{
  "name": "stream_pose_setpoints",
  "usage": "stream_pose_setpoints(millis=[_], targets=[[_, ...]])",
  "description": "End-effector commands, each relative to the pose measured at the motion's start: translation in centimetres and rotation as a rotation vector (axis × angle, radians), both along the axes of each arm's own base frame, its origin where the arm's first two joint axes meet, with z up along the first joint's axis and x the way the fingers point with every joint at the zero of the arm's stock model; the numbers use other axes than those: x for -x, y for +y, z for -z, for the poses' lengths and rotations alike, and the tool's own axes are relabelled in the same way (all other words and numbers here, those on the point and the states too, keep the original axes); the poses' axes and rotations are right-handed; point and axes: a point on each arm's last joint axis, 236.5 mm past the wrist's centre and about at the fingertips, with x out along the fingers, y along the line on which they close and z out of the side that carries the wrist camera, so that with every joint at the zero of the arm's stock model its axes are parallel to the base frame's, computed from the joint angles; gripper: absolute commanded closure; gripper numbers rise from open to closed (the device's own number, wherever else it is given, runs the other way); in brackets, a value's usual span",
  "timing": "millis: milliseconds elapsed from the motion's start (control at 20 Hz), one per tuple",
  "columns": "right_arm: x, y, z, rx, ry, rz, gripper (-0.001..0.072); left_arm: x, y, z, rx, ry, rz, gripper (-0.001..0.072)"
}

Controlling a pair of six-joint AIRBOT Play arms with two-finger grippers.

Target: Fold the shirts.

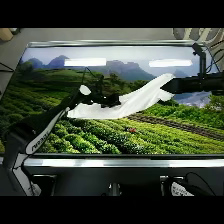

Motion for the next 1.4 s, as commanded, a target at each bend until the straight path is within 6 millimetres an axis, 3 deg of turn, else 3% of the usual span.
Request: stream_pose_setpoints(millis=[0,100,150,200,300,400,500,650,750,850,950,1000,1050,1100,1150,1250,1350], targets=[[2.9,0.8,-4.6,0.016,-0.092,-0.010,0.0694,2.2,-7.0,-1.0,0.250,0.132,-0.058,0.0679],[3.3,0.9,-5.3,0.019,-0.112,-0.005,0.0694,4.1,-10.1,-1.9,0.352,0.154,-0.038,0.0679],[3.3,0.8,-5.3,0.021,-0.112,-0.005,0.0694,4.5,-10.7,-2.1,0.368,0.140,-0.031,0.0679],[3.0,0.7,-5.2,0.022,-0.116,0.001,0.0694,4.0,-10.4,-2.2,0.363,0.122,-0.039,0.0680],[2.3,0.8,-5.2,0.002,-0.120,0.013,0.0694,1.1,-7.9,-3.7,0.351,0.056,-0.079,0.0683],[1.5,1.9,-5.5,-0.069,-0.130,-0.011,0.0695,-3.0,-2.6,-6.7,0.273,-0.084,-0.117,0.0683],[0.2,4.1,-5.0,-0.112,-0.141,-0.048,0.0695,-7.0,5.1,-10.5,0.151,-0.215,-0.195,0.0683],[-1.4,11.0,-1.5,-0.154,-0.103,-0.159,0.0695,-10.3,18.5,-18.1,-0.028,-0.403,-0.368,0.0682],[-2.0,16.8,2.0,-0.188,-0.055,-0.218,0.0694,-9.8,25.2,-23.7,-0.097,-0.518,-0.455,0.0682],[-2.1,22.4,6.0,-0.240,0.011,-0.261,0.0693,-8.0,29.1,-28.3,-0.135,-0.605,-0.503,0.0682],[-1.3,26.9,10.0,-0.286,0.113,-0.294,0.0691,-5.7,30.2,-31.6,-0.137,-0.659,-0.510,0.0681],[-1.1,28.4,11.7,-0.308,0.161,-0.301,0.0643,-5.0,30.1,-32.7,-0.134,-0.681,-0.508,0.0681],[-1.2,29.0,13.0,-0.324,0.193,-0.295,0.0428,-4.4,29.9,-33.5,-0.127,-0.698,-0.507,0.0681],[-1.5,29.2,13.6,-0.339,0.212,-0.284,0.0149,-4.1,29.6,-33.9,-0.123,-0.706,-0.501,0.0681],[-1.9,28.5,13.6,-0.337,0.212,-0.277,0.0078,-3.9,29.2,-33.9,-0.121,-0.705,-0.490,0.0681],[-2.2,25.4,12.5,-0.307,0.202,-0.293,0.0077,-3.7,28.7,-33.3,-0.132,-0.694,-0.462,0.0681],[-2.4,19.4,11.7,-0.177,0.185,-0.295,0.0077,-3.7,28.8,-32.8,-0.147,-0.698,-0.449,0.0680]])
